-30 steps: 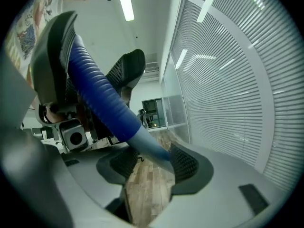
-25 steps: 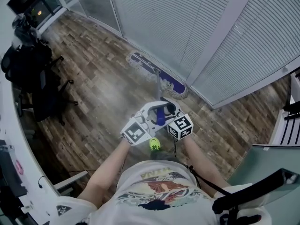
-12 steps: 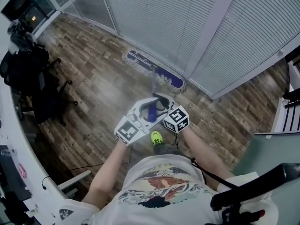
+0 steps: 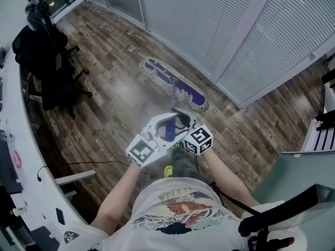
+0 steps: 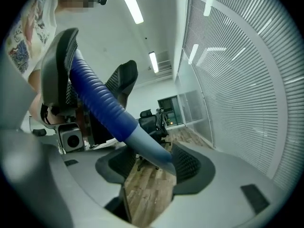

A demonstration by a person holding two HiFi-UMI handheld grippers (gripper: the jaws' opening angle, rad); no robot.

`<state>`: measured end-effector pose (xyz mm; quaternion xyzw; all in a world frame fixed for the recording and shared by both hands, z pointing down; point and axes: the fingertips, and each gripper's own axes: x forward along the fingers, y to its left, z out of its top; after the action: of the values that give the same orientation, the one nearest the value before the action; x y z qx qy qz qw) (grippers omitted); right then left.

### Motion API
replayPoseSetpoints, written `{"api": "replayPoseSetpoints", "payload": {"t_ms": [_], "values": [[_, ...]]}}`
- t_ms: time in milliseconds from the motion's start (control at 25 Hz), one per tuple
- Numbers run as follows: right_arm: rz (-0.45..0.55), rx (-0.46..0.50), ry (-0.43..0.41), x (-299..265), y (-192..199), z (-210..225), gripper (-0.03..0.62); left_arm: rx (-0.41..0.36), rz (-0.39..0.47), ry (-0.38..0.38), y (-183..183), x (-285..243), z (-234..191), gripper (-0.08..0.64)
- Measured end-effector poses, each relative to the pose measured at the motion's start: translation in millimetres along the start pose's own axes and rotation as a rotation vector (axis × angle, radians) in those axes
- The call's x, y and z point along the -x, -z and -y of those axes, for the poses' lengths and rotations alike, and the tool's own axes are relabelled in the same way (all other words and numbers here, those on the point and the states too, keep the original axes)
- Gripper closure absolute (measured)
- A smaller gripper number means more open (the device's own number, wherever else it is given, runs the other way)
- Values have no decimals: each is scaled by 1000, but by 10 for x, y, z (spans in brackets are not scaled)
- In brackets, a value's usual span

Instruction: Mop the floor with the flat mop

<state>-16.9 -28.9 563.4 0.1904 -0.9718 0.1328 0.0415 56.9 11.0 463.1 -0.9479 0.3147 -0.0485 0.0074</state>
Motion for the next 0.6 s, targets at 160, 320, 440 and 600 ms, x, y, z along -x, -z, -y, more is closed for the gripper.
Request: {"api": "replayPoseSetpoints", "payload": {"t_ms": [160,320,440,600], "values": [[-11,7,-51,161,161,-773,365,22,-10,-48,-29,551,527,359],[-13,-13,-108,394,241,-1409,364,36,-10,-109,-139,938,994,359],[-12,-16,-154,519,245,-1760,362,58,5,-169,-245,1154,1224,359],[-38,-3,-221,681,339,-2149,361,64,-10,-215,-264,1364,1545,359]]}}
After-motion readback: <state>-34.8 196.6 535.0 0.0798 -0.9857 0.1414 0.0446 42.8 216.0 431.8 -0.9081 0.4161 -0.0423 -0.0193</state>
